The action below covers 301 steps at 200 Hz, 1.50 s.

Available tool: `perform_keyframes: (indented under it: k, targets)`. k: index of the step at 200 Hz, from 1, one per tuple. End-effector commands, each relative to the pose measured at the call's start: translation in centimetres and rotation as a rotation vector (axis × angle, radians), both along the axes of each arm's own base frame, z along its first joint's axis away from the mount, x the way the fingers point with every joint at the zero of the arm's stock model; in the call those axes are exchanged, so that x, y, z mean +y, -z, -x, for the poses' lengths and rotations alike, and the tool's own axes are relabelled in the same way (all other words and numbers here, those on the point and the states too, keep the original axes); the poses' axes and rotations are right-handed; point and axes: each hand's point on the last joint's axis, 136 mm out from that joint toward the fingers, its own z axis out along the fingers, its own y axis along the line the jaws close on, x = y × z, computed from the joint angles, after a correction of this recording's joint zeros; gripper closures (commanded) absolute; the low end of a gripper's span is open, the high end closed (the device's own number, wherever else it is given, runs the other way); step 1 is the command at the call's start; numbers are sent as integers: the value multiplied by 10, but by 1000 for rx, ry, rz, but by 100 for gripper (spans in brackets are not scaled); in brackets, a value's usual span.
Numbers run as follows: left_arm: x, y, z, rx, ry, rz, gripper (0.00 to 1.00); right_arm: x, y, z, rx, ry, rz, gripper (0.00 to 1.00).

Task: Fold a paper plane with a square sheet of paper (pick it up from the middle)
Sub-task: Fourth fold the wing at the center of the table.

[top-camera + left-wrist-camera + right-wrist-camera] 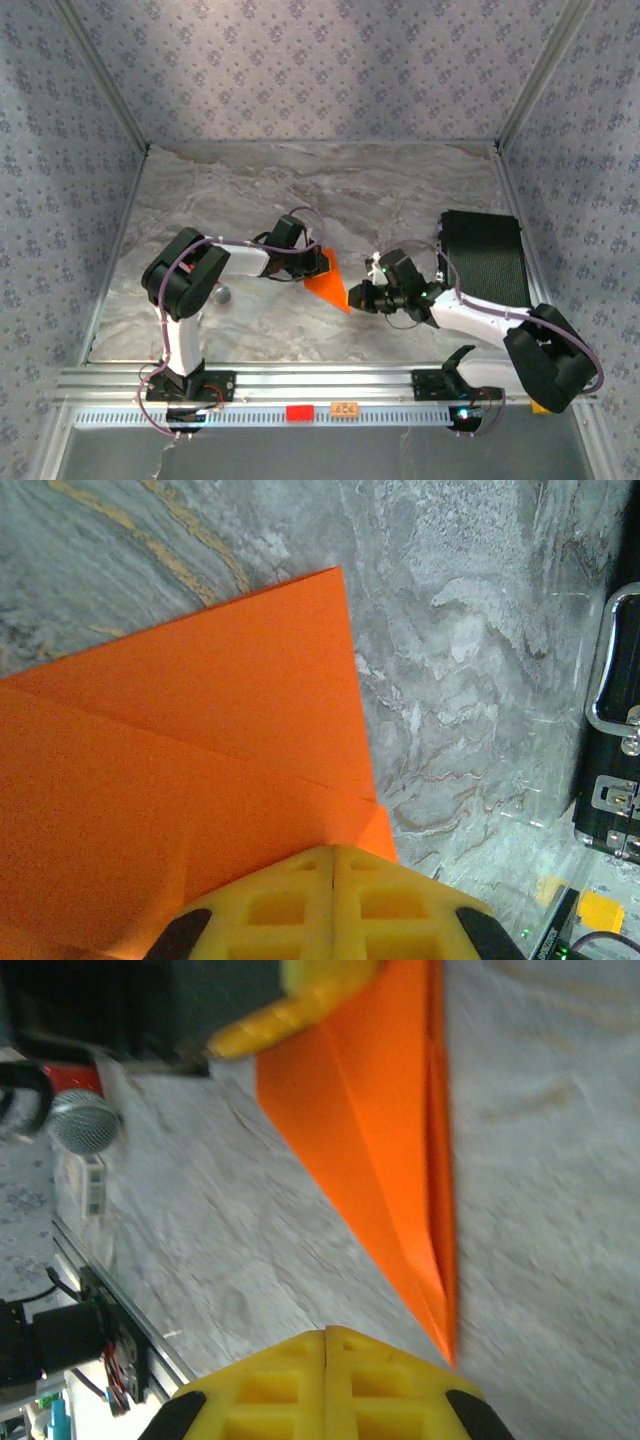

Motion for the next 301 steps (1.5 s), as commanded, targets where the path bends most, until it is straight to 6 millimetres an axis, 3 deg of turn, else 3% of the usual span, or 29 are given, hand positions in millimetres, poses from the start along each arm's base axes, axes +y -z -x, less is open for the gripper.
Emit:
perform_keyframes:
  k: [1, 33, 68, 126, 185, 210, 232, 261, 301]
  targets:
    - [22, 32, 6, 51, -40, -107, 96, 6, 2, -14, 3, 3, 23, 95]
    - [22, 34, 7, 54, -40, -110, 96, 25, 9, -29, 25, -12, 1, 95]
    - [21, 33, 7, 54, -37, -106, 96, 33, 25, -37, 58, -6, 17, 95]
    - [15, 23, 4, 33, -18, -81, 95, -1, 80, -5, 177, 59, 101, 98]
    - [-7, -36, -12, -98, 55, -25, 84, -11, 86, 1, 194, 91, 119, 99]
    - [-9, -45, -3, -97, 60, -25, 93, -11, 84, -3, 178, 103, 117, 100]
    - [-12, -43, 13, -75, 73, -11, 100, -9, 83, -3, 175, 108, 110, 100]
    - [-15, -25, 40, -12, 101, -17, 100, -12, 86, 0, 179, 107, 121, 100]
    - [-27, -8, 52, 22, 99, 21, 100, -13, 86, 0, 176, 113, 122, 100]
